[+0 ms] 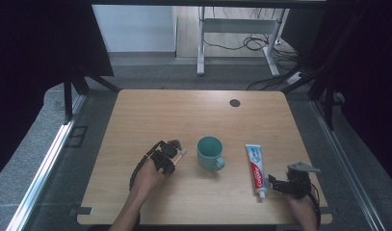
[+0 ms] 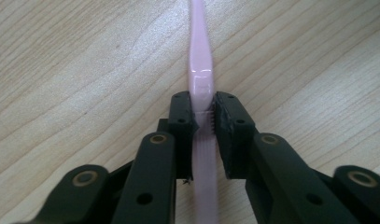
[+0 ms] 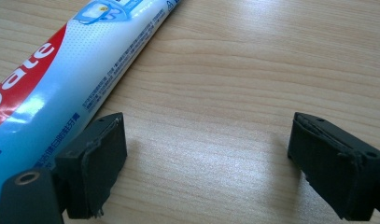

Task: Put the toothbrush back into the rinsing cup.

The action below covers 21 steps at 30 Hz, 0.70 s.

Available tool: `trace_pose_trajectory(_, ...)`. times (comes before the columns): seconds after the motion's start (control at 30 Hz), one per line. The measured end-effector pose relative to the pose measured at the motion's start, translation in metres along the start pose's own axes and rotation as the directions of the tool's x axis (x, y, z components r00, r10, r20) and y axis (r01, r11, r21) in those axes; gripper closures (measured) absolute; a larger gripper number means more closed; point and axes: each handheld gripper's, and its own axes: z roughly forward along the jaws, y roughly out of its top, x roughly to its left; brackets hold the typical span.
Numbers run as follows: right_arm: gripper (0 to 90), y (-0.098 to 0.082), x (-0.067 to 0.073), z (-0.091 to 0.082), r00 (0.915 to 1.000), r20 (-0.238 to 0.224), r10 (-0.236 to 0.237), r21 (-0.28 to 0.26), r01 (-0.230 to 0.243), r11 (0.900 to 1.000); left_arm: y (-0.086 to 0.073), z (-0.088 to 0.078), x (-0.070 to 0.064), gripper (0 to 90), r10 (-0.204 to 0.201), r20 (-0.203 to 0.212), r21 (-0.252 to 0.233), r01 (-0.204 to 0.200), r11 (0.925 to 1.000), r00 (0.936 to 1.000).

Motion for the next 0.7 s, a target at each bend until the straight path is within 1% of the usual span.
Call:
trace_pose_trajectory(0.23,11.3,0.0,0.0,0.0,1.0,-0.001,-0.001,0.0,0.001,1.0,0.003,0.0,0.002,79.0,0.017,0.007,0.025,-0.018,0.9995,0.9998)
trace_pose_trajectory(0.37,11.3,0.0,0.0,0.0,1.0,-0.002,-0.002,0.0,0.002,1.0,0.003,0.0,0.002,79.1,0.024,0.01,0.028,-0.024,0.9993,0.9997)
trace_pose_trajectory(0.53,11.3,0.0,0.0,0.0,1.0,-0.002,-0.002,0.0,0.002,1.0,0.003,-0.002,0.002,79.3,0.039,0.036,0.009,-0.039,0.9992,0.9986)
trace_pose_trajectory(0.6,11.3,0.0,0.0,0.0,1.0,-0.002,-0.003,0.0,0.003,1.0,0.004,-0.005,0.0,79.3,0.041,0.038,-0.005,-0.041,0.9992,0.9984)
trace_pose_trajectory(0.63,11.3,0.0,0.0,0.0,1.0,-0.002,-0.002,0.0,0.002,1.0,0.004,-0.007,0.0,79.3,0.053,0.041,-0.002,-0.053,0.9986,0.9978)
trace_pose_trajectory(0.67,11.3,0.0,0.0,0.0,1.0,-0.002,-0.002,0.0,0.002,1.0,0.005,-0.01,-0.001,79.3,0.054,0.041,-0.015,-0.053,0.9985,0.9977)
trace_pose_trajectory(0.7,11.3,0.0,0.0,0.0,1.0,-0.002,-0.002,0.0,0.002,1.0,0.005,-0.01,-0.001,79.3,0.054,0.041,-0.015,-0.053,0.9985,0.9977)
